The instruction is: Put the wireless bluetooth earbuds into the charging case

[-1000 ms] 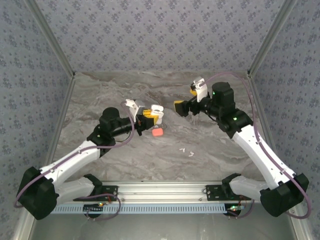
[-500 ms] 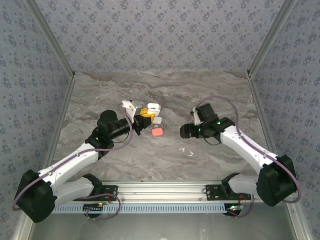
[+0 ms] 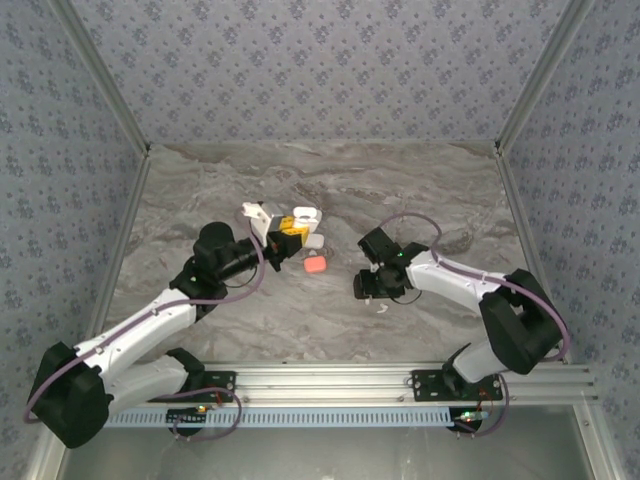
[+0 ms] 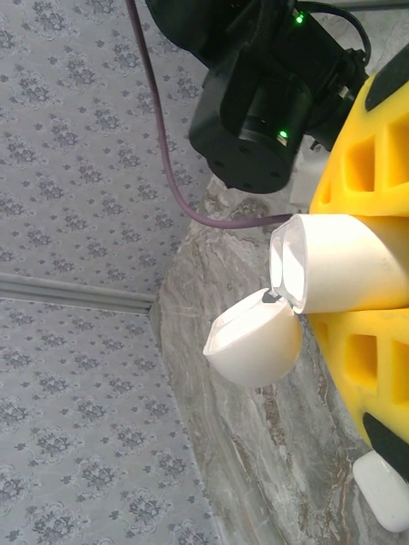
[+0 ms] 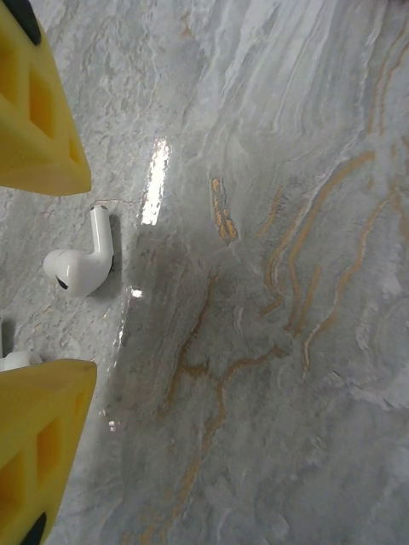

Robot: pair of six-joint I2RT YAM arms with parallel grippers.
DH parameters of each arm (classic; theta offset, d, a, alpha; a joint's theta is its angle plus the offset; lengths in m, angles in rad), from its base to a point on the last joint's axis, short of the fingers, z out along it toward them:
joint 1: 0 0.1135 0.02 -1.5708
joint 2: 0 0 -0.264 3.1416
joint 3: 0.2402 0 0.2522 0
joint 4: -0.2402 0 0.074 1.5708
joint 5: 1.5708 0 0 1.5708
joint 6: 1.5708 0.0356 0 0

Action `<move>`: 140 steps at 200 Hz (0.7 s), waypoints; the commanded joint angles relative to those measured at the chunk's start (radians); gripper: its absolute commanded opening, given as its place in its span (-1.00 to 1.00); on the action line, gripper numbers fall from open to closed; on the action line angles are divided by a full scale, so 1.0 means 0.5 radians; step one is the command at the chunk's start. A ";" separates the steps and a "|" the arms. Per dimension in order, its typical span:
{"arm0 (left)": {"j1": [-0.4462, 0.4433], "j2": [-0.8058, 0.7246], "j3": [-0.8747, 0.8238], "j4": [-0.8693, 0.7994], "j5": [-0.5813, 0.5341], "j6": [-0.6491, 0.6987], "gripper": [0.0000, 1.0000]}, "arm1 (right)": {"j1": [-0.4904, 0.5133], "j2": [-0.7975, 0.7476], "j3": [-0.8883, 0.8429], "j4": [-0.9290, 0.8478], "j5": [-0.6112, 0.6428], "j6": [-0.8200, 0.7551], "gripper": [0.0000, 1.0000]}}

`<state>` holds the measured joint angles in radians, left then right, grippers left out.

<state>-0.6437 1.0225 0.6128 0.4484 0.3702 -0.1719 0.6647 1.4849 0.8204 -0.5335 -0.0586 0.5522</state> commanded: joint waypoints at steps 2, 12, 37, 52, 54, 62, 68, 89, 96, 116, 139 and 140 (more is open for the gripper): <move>-0.011 -0.057 -0.012 0.066 -0.033 0.028 -1.00 | 0.022 0.065 0.056 -0.006 0.010 0.065 0.02; -0.010 -0.060 -0.014 0.067 -0.032 0.024 -1.00 | 0.026 0.091 0.062 -0.012 0.003 0.069 -0.01; -0.010 -0.066 -0.014 0.060 -0.035 0.028 -1.00 | 0.039 0.141 0.068 -0.024 -0.004 0.079 -0.11; -0.010 -0.069 -0.014 0.052 -0.038 0.033 -1.00 | 0.042 0.162 0.069 -0.028 -0.009 0.078 -0.16; -0.010 -0.071 -0.014 0.051 -0.038 0.032 -1.00 | 0.044 0.163 0.068 -0.028 -0.009 0.079 -0.17; -0.011 -0.073 -0.014 0.046 -0.038 0.034 -1.00 | 0.044 0.173 0.068 -0.030 -0.011 0.076 -0.21; -0.010 -0.074 -0.016 0.042 -0.040 0.036 -1.00 | 0.045 0.175 0.070 -0.025 -0.009 0.077 -0.25; -0.010 -0.078 -0.017 0.034 -0.044 0.037 -1.00 | 0.049 0.192 0.070 -0.021 -0.011 0.071 -0.35; -0.010 -0.082 -0.015 0.035 -0.044 0.037 -1.00 | 0.048 0.199 0.072 -0.025 -0.009 0.071 -0.39; -0.009 -0.084 -0.018 0.027 -0.047 0.040 -1.00 | 0.052 0.200 0.077 -0.042 -0.012 0.063 -0.46; -0.010 -0.088 -0.014 0.021 -0.051 0.043 -1.00 | 0.057 0.165 0.076 -0.062 0.000 0.052 -0.53; -0.010 -0.088 -0.014 0.021 -0.052 0.042 -1.00 | 0.057 0.164 0.078 -0.062 -0.001 0.052 -0.53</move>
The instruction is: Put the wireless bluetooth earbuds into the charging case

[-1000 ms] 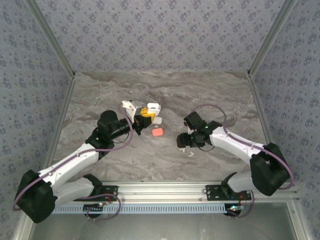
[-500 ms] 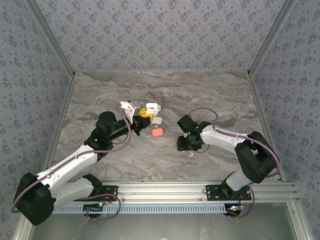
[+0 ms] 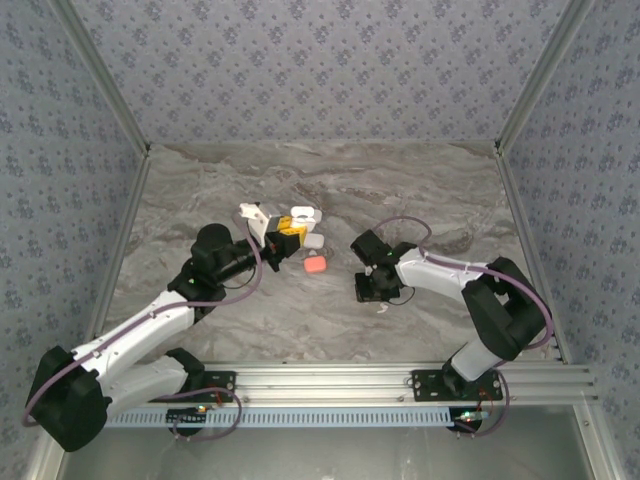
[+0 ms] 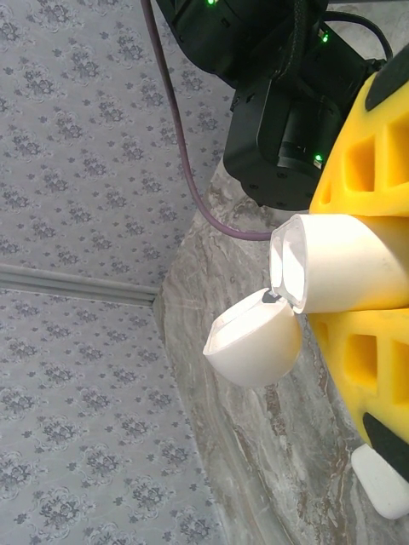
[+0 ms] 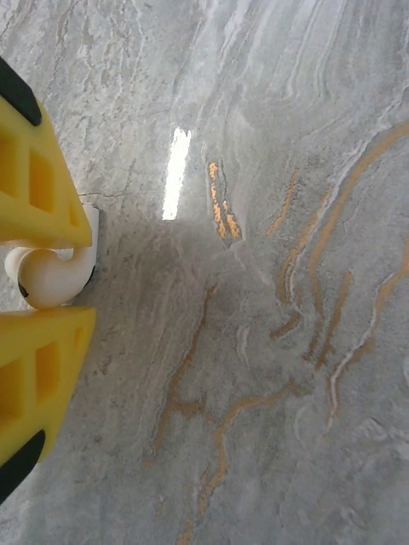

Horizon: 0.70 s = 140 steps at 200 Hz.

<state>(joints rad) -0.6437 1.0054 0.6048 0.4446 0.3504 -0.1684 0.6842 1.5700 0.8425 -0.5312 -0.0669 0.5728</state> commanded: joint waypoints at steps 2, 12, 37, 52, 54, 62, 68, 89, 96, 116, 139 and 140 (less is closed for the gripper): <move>-0.012 -0.053 0.002 0.030 -0.013 0.036 -1.00 | 0.018 -0.011 0.034 -0.067 0.018 0.010 -0.54; -0.010 -0.053 0.002 0.027 -0.013 0.036 -1.00 | 0.021 -0.046 0.033 -0.064 0.029 -0.004 -0.55; -0.009 -0.052 0.002 0.022 -0.014 0.036 -1.00 | 0.021 -0.166 0.064 -0.085 0.099 -0.096 -0.56; -0.010 -0.050 0.002 0.025 -0.006 0.033 -1.00 | 0.020 -0.266 0.120 -0.129 0.180 -0.193 -0.56; -0.010 -0.048 0.002 0.025 -0.003 0.032 -1.00 | 0.019 -0.281 0.128 -0.130 0.195 -0.208 -0.56; -0.010 -0.043 0.004 0.026 0.011 0.030 -1.00 | 0.018 -0.337 0.167 -0.167 0.252 -0.278 -0.56; -0.009 -0.037 0.009 0.026 0.028 0.030 -1.00 | 0.018 -0.387 0.197 -0.185 0.287 -0.355 -0.56; -0.012 -0.008 0.029 0.025 0.103 0.027 -1.00 | 0.014 -0.565 0.288 -0.182 0.396 -0.602 -0.56; -0.013 0.004 0.037 0.022 0.129 0.027 -1.00 | 0.012 -0.620 0.320 -0.167 0.418 -0.690 -0.56; -0.012 0.037 0.050 0.022 0.190 0.032 -1.00 | 0.018 -0.748 0.414 -0.092 0.427 -0.925 -0.56; -0.016 0.076 0.067 0.022 0.252 0.036 -1.00 | 0.033 -0.854 0.513 0.000 0.394 -1.144 -0.55; -0.016 0.077 0.068 0.022 0.256 0.038 -1.00 | 0.033 -0.859 0.517 0.004 0.393 -1.151 -0.55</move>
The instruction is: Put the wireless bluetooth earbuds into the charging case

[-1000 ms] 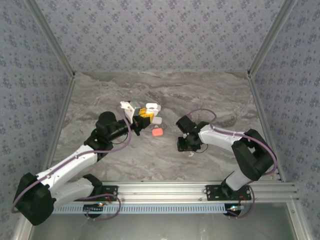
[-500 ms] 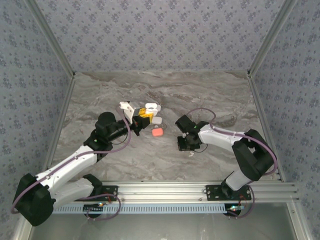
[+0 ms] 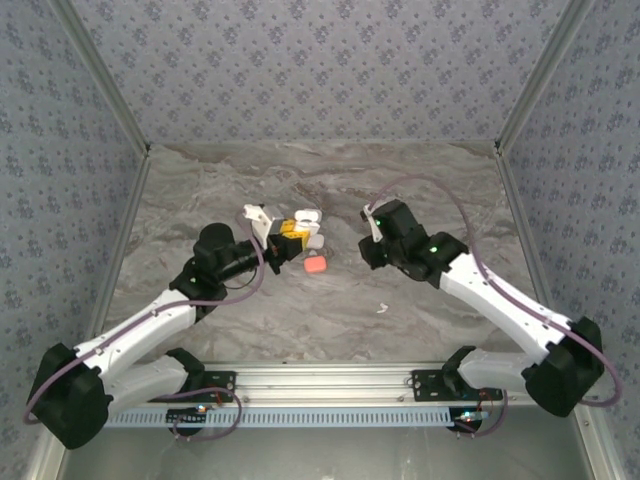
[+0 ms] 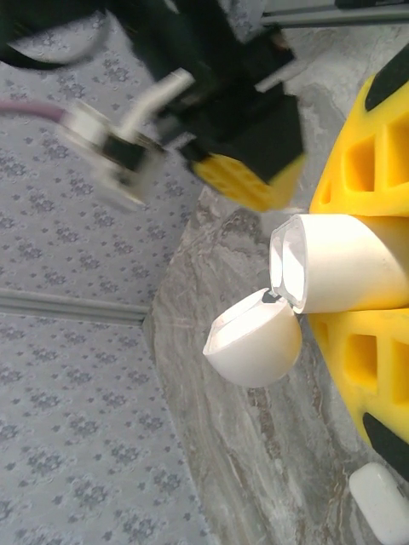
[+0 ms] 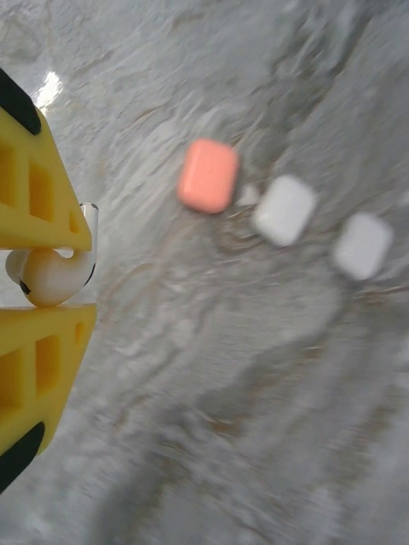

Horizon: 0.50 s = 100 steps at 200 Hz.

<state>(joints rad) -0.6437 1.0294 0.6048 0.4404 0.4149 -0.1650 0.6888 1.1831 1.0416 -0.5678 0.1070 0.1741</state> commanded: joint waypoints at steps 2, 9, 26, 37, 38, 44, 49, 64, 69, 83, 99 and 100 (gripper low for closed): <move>-0.016 0.032 0.069 0.030 0.136 0.032 -1.00 | 0.027 -0.089 0.130 0.088 0.040 -0.370 -0.55; -0.018 0.042 0.077 0.031 0.163 0.033 -1.00 | 0.038 -0.101 0.165 0.115 0.016 -0.430 -0.55; -0.022 0.068 0.091 0.027 0.220 0.042 -1.00 | 0.085 -0.111 0.241 0.166 -0.020 -0.578 -0.55; -0.025 0.084 0.100 0.022 0.242 0.052 -1.00 | 0.120 -0.106 0.284 0.190 -0.043 -0.679 -0.55; -0.025 0.085 0.100 0.020 0.243 0.052 -1.00 | 0.121 -0.106 0.285 0.193 -0.046 -0.687 -0.55; -0.028 0.093 0.101 0.020 0.252 0.054 -1.00 | 0.137 -0.101 0.320 0.212 -0.063 -0.736 -0.54; -0.028 0.099 0.101 0.021 0.257 0.057 -1.00 | 0.150 -0.094 0.367 0.224 -0.086 -0.782 -0.54; -0.032 0.115 0.101 0.034 0.269 0.058 -1.00 | 0.177 -0.066 0.416 0.250 -0.134 -0.879 -0.54; -0.032 0.117 0.101 0.039 0.271 0.060 -1.00 | 0.182 -0.053 0.430 0.255 -0.158 -0.907 -0.54; -0.034 0.129 0.104 0.040 0.284 0.063 -1.00 | 0.208 -0.013 0.473 0.258 -0.182 -0.981 -0.54; -0.038 0.137 0.113 0.034 0.295 0.062 -1.00 | 0.234 0.033 0.514 0.261 -0.211 -1.028 -0.54; -0.038 0.136 0.111 0.034 0.294 0.064 -1.00 | 0.233 0.036 0.516 0.261 -0.213 -1.030 -0.54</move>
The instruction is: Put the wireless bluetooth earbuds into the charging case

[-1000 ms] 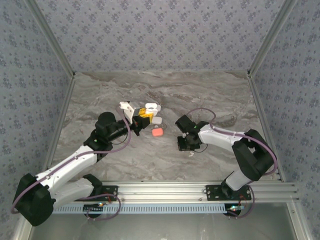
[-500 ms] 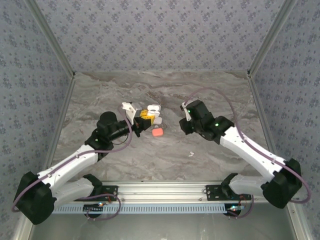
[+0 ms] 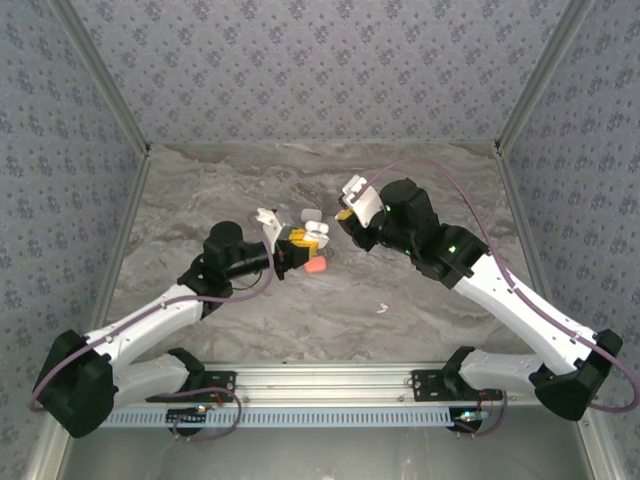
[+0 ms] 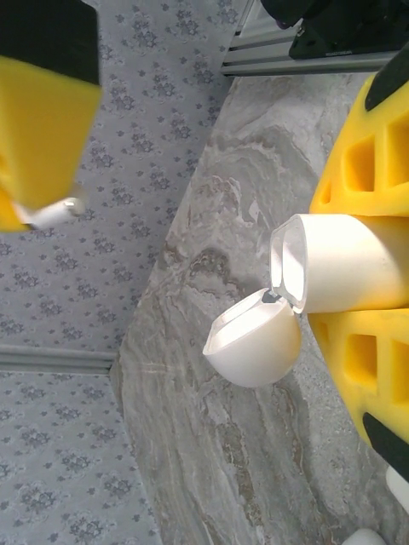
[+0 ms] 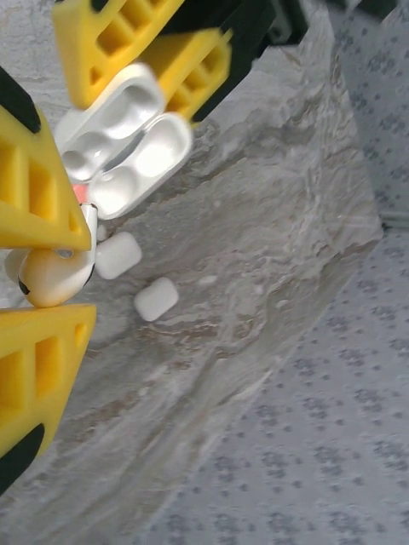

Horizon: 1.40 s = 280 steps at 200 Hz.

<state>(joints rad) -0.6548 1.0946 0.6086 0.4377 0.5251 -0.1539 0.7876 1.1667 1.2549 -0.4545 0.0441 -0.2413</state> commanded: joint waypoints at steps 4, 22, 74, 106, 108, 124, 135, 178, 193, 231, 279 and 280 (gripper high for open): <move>-0.014 0.007 0.105 0.039 0.077 0.043 -1.00 | 0.042 0.079 0.098 0.033 -0.095 -0.205 -0.54; -0.018 0.010 0.105 0.040 0.082 0.041 -1.00 | 0.066 0.122 0.115 0.023 -0.161 -0.238 -0.53; -0.022 0.016 0.105 0.048 0.083 0.040 -1.00 | 0.108 0.194 0.129 -0.014 -0.226 -0.294 -0.53; -0.024 0.020 0.102 0.051 0.085 0.037 -1.00 | 0.113 0.248 0.152 -0.060 -0.233 -0.306 -0.53; -0.025 0.019 0.101 0.051 0.085 0.038 -1.00 | 0.115 0.252 0.155 -0.064 -0.234 -0.306 -0.53; -0.027 0.016 0.098 0.051 0.085 0.037 -1.00 | 0.118 0.279 0.166 -0.087 -0.234 -0.306 -0.53; -0.027 0.017 0.094 0.048 0.085 0.035 -1.00 | 0.120 0.289 0.166 -0.088 -0.245 -0.305 -0.53; -0.028 0.010 0.093 0.044 0.079 0.037 -1.00 | 0.128 0.308 0.169 -0.124 -0.309 -0.309 -0.53; -0.027 0.009 0.093 0.044 0.079 0.038 -1.00 | 0.128 0.311 0.169 -0.147 -0.333 -0.309 -0.53; -0.027 0.012 0.093 0.045 0.081 0.037 -1.00 | 0.120 0.306 0.171 -0.184 -0.482 -0.309 -0.50; -0.031 -0.009 0.081 0.082 0.088 0.025 -1.00 | -0.001 0.321 0.254 -0.267 -0.833 -0.176 -0.28; -0.031 -0.008 0.081 0.082 0.088 0.024 -1.00 | -0.007 0.321 0.256 -0.268 -0.839 -0.173 -0.27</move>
<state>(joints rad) -0.6640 1.1015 0.6125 0.4385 0.5541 -0.1532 0.8165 1.3190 1.3273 -0.5323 -0.2272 -0.3744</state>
